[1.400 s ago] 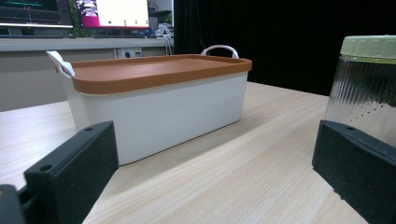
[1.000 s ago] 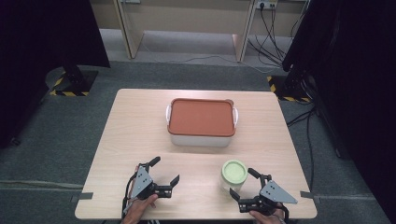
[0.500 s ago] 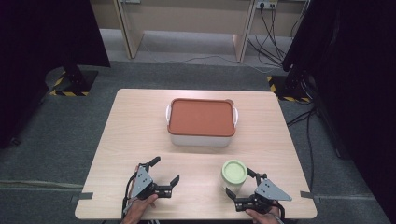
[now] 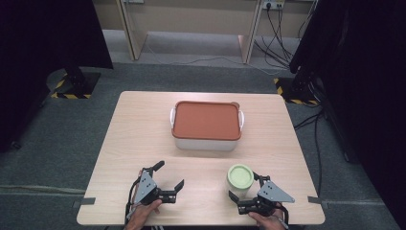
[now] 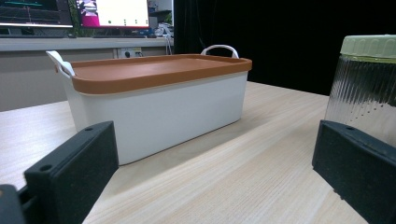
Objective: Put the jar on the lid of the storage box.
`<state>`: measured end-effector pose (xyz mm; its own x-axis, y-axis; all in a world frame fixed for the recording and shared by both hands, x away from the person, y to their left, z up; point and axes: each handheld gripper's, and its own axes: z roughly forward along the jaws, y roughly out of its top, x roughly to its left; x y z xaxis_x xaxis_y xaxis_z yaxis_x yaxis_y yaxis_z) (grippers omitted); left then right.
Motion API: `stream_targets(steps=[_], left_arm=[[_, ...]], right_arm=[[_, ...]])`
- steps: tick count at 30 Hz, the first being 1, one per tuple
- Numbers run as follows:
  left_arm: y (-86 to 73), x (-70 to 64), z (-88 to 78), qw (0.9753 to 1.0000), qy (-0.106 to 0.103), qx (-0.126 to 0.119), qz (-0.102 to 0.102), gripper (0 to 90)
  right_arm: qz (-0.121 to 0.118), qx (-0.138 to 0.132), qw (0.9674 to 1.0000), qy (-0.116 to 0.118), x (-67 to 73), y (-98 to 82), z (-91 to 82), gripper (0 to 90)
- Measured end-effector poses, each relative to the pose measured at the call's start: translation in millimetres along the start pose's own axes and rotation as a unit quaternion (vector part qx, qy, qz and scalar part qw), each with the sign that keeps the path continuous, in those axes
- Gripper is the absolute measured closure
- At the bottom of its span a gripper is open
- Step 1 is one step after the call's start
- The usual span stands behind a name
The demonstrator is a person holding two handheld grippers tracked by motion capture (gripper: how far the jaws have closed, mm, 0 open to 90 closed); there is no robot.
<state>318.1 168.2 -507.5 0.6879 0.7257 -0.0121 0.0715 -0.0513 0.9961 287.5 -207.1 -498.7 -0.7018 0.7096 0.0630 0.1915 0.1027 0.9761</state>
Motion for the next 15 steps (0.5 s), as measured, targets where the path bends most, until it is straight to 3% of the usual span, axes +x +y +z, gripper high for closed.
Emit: stream_targets(steps=[15], left_arm=[[0.0, -0.1, 0.0, 1.0, 0.0, 0.0, 0.001, 0.0]], right_arm=[[0.002, 0.009, 0.9999, -0.007, -0.5, -3.5, 4.5, 6.8]])
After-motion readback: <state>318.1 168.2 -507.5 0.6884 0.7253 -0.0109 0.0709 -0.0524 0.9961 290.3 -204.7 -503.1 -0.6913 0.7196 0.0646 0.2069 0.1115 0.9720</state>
